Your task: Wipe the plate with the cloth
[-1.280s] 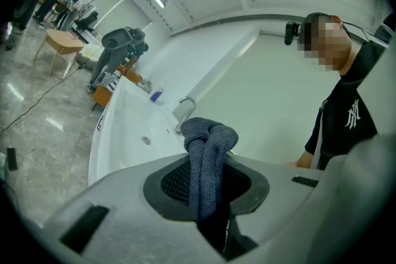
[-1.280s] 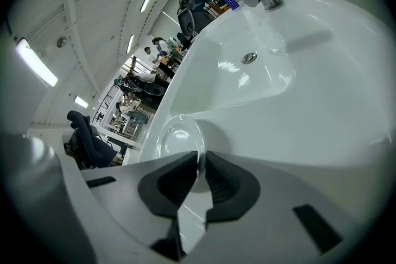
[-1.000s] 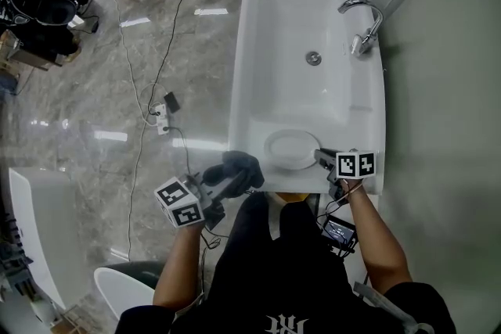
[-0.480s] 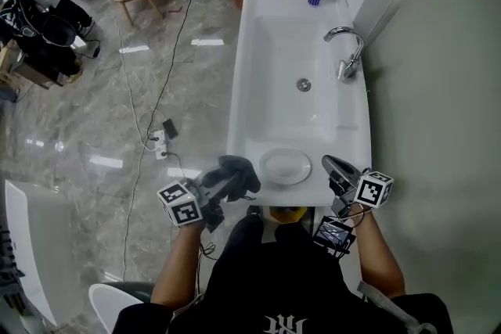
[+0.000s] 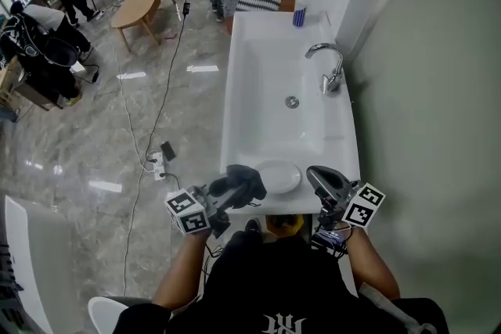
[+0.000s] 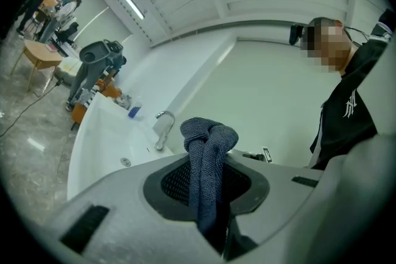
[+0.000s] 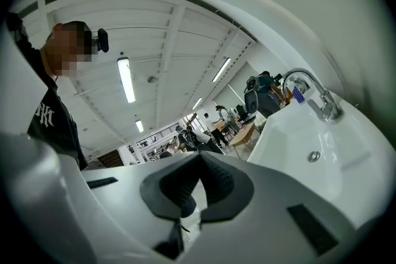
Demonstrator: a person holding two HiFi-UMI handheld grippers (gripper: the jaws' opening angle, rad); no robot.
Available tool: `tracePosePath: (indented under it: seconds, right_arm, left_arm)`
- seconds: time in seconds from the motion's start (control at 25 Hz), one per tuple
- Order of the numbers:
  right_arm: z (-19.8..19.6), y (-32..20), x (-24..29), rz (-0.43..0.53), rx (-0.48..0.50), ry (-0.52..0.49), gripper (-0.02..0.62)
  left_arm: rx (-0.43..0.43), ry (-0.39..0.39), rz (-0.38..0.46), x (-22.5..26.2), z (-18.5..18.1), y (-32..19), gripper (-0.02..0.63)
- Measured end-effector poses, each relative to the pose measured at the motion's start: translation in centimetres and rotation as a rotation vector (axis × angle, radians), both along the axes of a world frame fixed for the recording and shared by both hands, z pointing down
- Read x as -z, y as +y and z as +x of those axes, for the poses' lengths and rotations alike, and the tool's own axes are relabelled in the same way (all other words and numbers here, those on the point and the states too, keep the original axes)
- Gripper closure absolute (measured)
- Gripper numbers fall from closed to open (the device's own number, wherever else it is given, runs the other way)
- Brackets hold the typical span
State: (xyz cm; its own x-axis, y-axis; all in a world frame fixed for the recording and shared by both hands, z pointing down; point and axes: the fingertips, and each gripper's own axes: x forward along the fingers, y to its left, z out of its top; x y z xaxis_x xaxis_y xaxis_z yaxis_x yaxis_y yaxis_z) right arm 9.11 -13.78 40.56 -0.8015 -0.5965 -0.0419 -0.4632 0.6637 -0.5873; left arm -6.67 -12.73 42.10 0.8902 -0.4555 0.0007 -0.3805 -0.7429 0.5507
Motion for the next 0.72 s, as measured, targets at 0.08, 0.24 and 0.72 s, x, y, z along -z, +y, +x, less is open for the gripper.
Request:
tracePosePath:
  seconds: [0.08,0.24,0.72]
  right_arm:
    - [0.6,0.1,0.2,0.004,-0.007,-0.006,0.592]
    - [1.1,0.5,0.5,0.009,-0.011,-0.013,0.592]
    - [1.9,0.8,0.3,0.022,0.007,0.011,0.592]
  left_arm:
    - [-0.004,-0.009,0.008,0.0,0.4,0.2,0.543]
    - [0.011,-0.012,0.006,0.1,0.4,0.5,0.543]
    - [0.054,-0.021,0.007,0.6,-0.2,0.7,0.543]
